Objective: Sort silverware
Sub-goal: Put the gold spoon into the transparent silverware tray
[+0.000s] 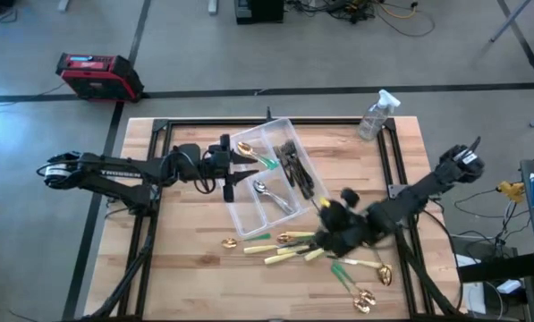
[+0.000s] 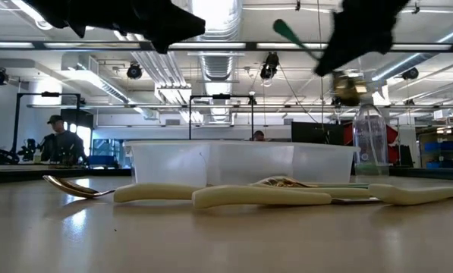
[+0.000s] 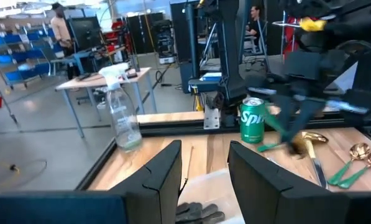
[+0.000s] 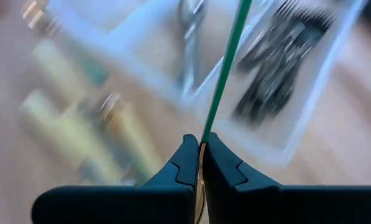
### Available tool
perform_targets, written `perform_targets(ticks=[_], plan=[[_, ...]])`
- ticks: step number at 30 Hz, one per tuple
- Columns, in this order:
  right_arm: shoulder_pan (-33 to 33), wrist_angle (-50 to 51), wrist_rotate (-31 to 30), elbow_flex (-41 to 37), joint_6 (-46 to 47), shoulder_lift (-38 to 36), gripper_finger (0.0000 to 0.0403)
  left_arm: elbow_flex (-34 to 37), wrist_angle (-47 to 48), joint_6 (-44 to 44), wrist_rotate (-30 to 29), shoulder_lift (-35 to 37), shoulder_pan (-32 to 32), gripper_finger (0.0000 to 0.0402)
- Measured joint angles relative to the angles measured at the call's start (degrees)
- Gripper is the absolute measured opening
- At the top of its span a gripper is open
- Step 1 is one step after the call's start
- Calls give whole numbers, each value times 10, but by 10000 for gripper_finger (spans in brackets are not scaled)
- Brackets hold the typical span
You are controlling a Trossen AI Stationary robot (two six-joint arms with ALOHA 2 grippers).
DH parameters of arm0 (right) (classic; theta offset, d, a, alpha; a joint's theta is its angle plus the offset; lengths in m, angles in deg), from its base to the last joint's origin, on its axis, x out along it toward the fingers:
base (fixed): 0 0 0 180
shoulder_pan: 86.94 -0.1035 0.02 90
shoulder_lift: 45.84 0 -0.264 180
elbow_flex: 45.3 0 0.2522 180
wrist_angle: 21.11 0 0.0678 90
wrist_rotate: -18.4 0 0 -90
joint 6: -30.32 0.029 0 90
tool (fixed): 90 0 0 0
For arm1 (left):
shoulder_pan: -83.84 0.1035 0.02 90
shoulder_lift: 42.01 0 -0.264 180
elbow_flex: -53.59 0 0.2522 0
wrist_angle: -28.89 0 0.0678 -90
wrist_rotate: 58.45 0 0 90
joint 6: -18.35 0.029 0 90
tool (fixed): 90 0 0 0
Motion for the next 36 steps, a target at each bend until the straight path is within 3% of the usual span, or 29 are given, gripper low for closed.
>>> perform_targets(ticks=[6,9,11,15,21,27,32,36], plan=[[112,-179,-129,-5,-147,12,0,33,1,-13,-3,0,2,119],[151,-317,-135,-5,-297,12,0,38,-2,-42,-3,0,3,119],[169,-418,-102,-5,-413,12,0,38,-2,-65,-3,-4,4,121],[197,-589,27,-5,-592,16,0,39,-7,-69,26,-19,5,133],[226,-643,160,9,-685,16,0,39,-52,-69,71,-36,16,169],[238,-674,197,11,-759,30,0,39,-160,-123,182,-79,38,208],[239,-695,207,11,-787,36,0,39,-194,-145,187,-114,50,214],[239,-695,214,11,-788,40,0,33,-239,-156,191,-144,51,194]])
